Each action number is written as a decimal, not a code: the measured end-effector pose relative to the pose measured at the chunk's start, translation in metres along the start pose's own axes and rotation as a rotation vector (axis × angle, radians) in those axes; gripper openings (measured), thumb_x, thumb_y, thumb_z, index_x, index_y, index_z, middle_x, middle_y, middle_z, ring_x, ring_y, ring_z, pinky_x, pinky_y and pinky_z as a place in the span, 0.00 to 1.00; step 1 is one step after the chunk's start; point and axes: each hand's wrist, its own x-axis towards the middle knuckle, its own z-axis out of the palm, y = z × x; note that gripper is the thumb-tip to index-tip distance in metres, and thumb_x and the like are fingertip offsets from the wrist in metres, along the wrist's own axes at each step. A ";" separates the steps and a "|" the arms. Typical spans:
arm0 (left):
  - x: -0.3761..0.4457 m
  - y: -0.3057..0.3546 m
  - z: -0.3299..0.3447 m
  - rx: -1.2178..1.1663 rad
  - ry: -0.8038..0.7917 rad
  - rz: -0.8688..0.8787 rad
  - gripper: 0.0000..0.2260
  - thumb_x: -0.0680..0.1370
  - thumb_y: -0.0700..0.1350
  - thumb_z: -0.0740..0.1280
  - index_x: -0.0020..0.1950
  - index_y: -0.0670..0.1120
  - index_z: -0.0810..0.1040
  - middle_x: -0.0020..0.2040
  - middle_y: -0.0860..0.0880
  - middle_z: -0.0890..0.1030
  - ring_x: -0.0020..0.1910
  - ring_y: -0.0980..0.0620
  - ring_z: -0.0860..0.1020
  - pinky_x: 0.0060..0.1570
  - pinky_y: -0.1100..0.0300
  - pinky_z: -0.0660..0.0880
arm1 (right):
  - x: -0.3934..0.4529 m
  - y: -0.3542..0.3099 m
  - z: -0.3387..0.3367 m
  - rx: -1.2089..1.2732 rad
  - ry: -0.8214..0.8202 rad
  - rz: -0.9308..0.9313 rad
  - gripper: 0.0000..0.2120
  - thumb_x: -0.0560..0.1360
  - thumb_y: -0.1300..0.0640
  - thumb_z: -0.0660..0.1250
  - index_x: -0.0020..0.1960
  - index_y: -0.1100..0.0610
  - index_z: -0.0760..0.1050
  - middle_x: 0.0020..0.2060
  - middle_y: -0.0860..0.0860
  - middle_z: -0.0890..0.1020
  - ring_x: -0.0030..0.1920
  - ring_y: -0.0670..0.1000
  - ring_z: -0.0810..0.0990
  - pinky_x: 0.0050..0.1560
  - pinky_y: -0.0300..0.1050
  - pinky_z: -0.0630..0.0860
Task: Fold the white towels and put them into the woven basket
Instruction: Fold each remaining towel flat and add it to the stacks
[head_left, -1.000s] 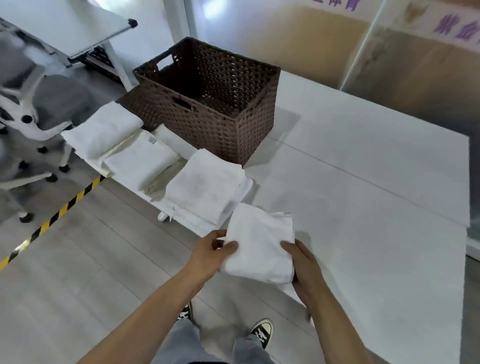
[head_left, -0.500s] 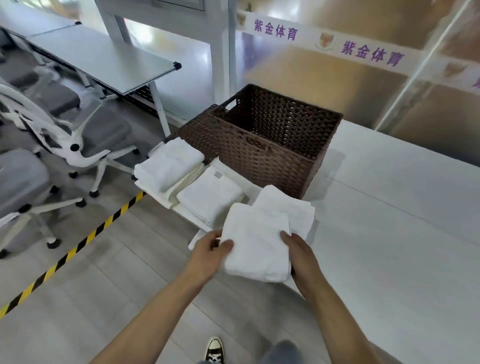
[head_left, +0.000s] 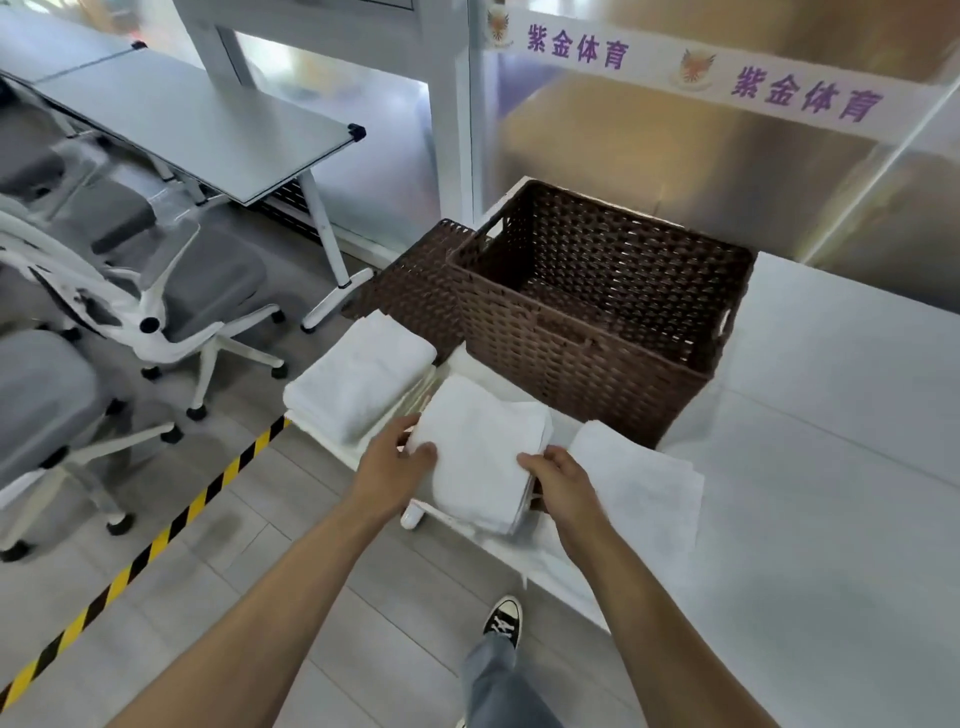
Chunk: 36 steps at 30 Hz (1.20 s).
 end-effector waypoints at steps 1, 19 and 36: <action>0.014 0.001 -0.002 0.033 0.011 -0.015 0.19 0.77 0.46 0.68 0.68 0.49 0.76 0.60 0.53 0.79 0.59 0.53 0.76 0.59 0.56 0.73 | 0.010 -0.002 0.007 -0.001 -0.006 0.007 0.12 0.77 0.56 0.71 0.60 0.55 0.79 0.55 0.52 0.85 0.54 0.51 0.83 0.49 0.43 0.77; 0.108 -0.043 -0.003 0.802 -0.125 0.562 0.25 0.74 0.39 0.67 0.73 0.48 0.72 0.71 0.44 0.74 0.61 0.37 0.75 0.59 0.44 0.74 | 0.049 0.014 0.059 -0.917 0.378 -0.326 0.38 0.74 0.48 0.69 0.80 0.49 0.58 0.74 0.51 0.68 0.75 0.56 0.64 0.76 0.55 0.61; 0.091 -0.052 -0.003 0.972 -0.390 0.780 0.26 0.81 0.60 0.50 0.73 0.51 0.74 0.75 0.44 0.71 0.73 0.38 0.69 0.69 0.42 0.68 | 0.024 0.034 0.076 -0.938 0.423 -0.287 0.24 0.83 0.45 0.57 0.78 0.47 0.65 0.79 0.48 0.65 0.78 0.51 0.63 0.75 0.53 0.63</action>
